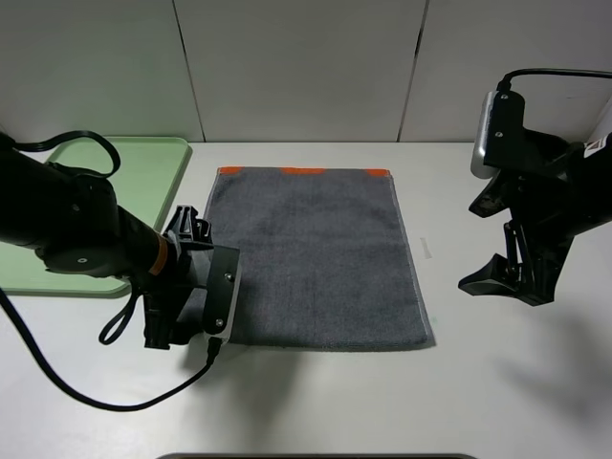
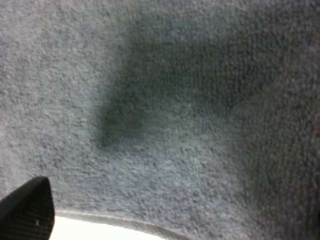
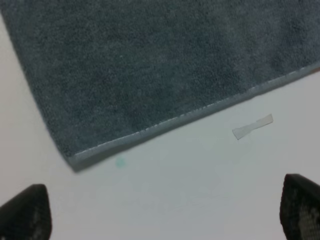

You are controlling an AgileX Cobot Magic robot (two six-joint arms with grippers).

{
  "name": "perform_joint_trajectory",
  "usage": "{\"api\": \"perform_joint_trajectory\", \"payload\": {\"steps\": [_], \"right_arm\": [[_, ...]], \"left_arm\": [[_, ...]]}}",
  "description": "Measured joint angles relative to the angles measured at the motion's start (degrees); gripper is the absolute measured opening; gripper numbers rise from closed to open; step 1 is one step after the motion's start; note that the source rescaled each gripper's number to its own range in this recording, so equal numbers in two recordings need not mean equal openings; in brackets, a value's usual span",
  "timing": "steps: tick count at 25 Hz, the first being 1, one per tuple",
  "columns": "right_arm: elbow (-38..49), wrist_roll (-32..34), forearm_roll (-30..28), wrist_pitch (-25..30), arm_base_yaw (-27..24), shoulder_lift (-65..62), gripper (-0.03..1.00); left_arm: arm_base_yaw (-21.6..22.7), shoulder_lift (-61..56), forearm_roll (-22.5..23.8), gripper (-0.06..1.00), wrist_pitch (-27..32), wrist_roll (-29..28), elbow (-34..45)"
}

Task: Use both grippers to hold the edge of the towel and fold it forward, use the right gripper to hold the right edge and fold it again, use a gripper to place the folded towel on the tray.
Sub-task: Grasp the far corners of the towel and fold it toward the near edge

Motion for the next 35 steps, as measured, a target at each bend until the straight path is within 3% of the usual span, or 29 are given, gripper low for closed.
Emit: {"api": "perform_joint_trajectory", "payload": {"steps": [8, 11, 16, 28, 35], "right_arm": [[0.0, 0.0, 2.9, 0.9, 1.1, 0.0, 1.0], [0.0, 0.0, 2.9, -0.1, 5.2, 0.0, 1.0], [0.0, 0.1, 3.3, -7.7, 12.5, 0.2, 1.0], [0.0, 2.6, 4.6, -10.7, 13.2, 13.9, 1.0], [0.0, 2.6, 5.5, -15.1, 16.6, 21.1, 1.0]], "left_arm": [[0.0, 0.0, 0.0, 0.97, 1.7, 0.9, 0.0], [0.0, 0.0, 0.0, 0.97, 1.7, 1.0, 0.0], [0.0, 0.0, 0.0, 0.97, 1.6, 1.1, 0.0], [0.0, 0.0, 0.0, 0.97, 1.6, 1.1, 0.0], [0.0, 0.0, 0.0, 0.97, 1.6, 1.1, 0.0]]}}
